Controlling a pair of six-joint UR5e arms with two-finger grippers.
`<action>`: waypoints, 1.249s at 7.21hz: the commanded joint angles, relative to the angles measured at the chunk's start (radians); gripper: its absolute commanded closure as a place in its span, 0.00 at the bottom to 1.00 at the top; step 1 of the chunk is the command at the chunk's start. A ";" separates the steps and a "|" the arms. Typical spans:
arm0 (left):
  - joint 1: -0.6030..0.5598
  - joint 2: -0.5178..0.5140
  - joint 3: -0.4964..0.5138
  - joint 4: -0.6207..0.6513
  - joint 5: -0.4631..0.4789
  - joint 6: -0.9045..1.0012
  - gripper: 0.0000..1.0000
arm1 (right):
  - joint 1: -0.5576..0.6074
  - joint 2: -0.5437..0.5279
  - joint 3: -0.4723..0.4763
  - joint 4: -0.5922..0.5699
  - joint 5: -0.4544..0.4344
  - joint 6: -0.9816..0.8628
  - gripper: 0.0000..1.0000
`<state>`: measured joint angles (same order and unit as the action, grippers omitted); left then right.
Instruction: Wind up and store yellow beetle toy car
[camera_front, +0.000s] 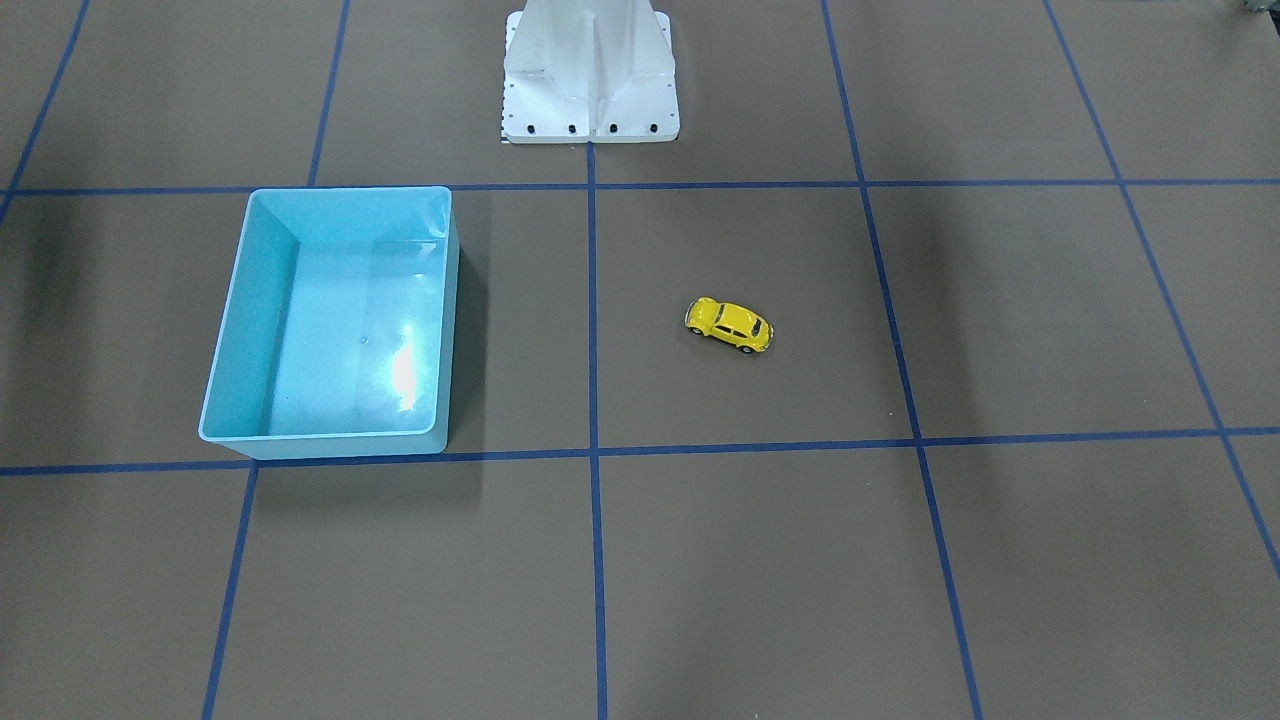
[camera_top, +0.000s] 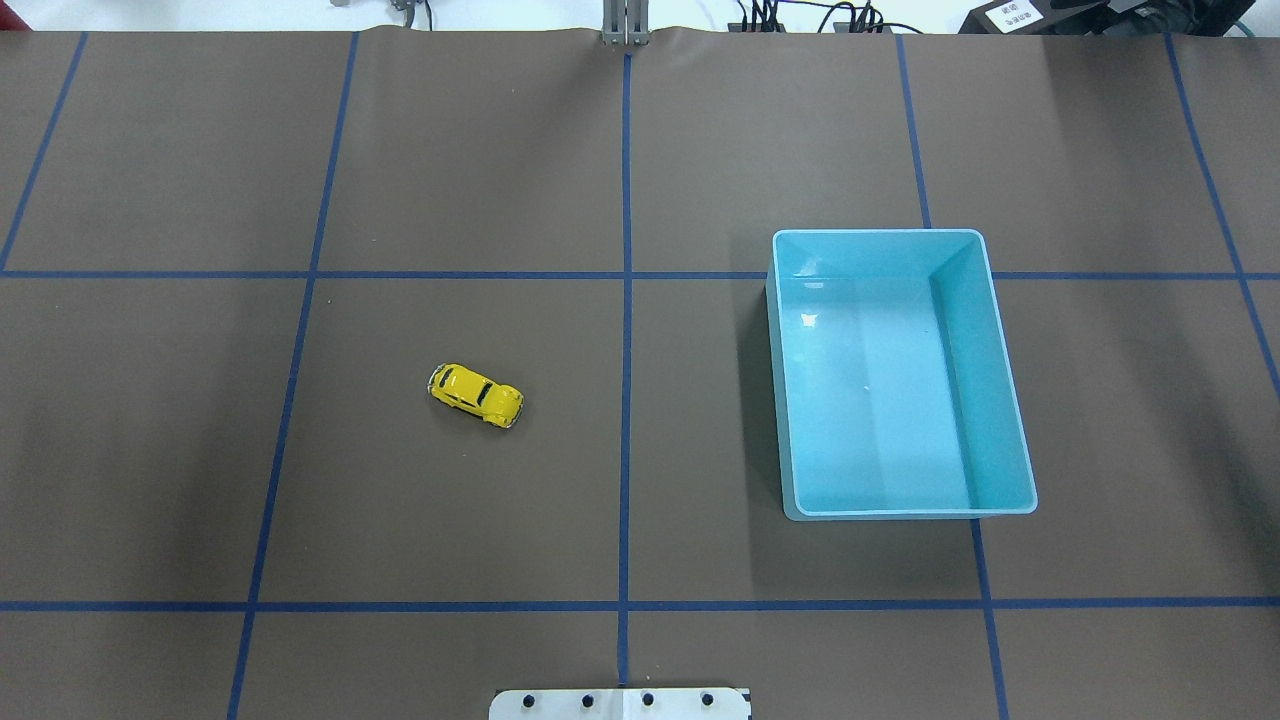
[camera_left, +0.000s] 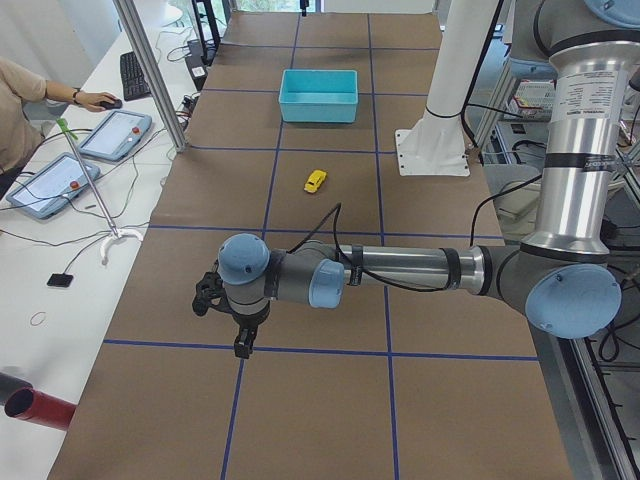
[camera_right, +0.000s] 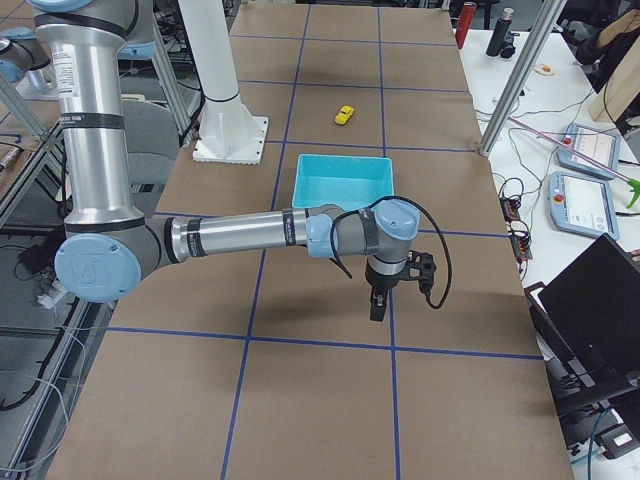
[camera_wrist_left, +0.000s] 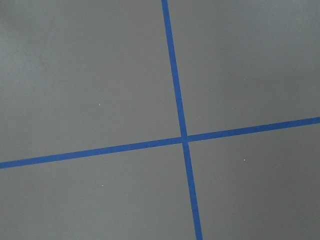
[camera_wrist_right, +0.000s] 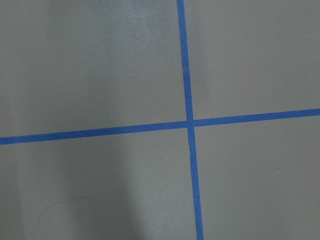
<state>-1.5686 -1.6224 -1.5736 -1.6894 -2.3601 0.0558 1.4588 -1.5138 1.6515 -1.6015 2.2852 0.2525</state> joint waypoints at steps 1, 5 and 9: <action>0.106 -0.010 -0.069 0.031 0.031 -0.004 0.00 | 0.000 0.000 -0.006 0.000 0.000 0.001 0.00; 0.289 -0.183 -0.089 0.103 0.074 -0.008 0.00 | 0.000 -0.003 -0.009 0.000 0.000 0.002 0.00; 0.530 -0.355 -0.238 0.251 0.162 -0.011 0.00 | 0.000 0.006 -0.012 0.000 0.000 0.001 0.00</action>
<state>-1.1039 -1.9377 -1.7485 -1.4479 -2.2047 0.0438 1.4588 -1.5117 1.6459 -1.6021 2.2873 0.2532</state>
